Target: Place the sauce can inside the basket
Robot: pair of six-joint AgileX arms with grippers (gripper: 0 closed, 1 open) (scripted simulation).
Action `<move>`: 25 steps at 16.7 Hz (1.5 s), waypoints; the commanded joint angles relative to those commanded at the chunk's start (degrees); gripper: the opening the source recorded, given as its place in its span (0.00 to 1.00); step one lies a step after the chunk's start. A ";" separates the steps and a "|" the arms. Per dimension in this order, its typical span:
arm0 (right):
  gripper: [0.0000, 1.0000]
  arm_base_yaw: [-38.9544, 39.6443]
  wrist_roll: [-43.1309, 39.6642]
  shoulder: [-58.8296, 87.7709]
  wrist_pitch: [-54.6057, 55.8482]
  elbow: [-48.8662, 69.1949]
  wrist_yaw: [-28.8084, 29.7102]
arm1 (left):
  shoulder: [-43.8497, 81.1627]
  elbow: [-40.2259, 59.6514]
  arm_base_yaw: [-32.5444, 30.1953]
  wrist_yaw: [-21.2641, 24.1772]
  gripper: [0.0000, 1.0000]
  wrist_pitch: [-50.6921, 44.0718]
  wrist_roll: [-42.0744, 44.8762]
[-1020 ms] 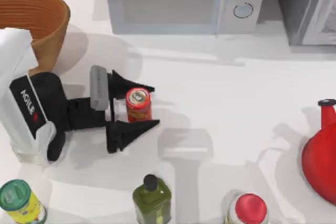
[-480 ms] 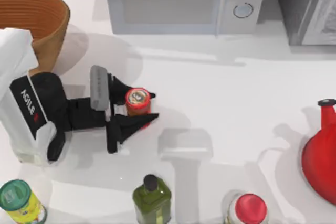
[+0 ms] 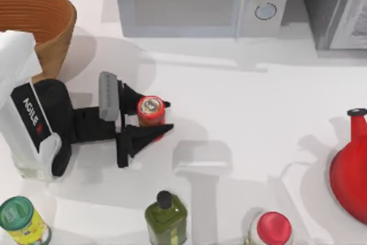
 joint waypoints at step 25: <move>1.00 0.00 0.00 0.00 0.00 0.00 0.00 | -34.69 17.64 39.89 2.98 0.00 -53.09 0.09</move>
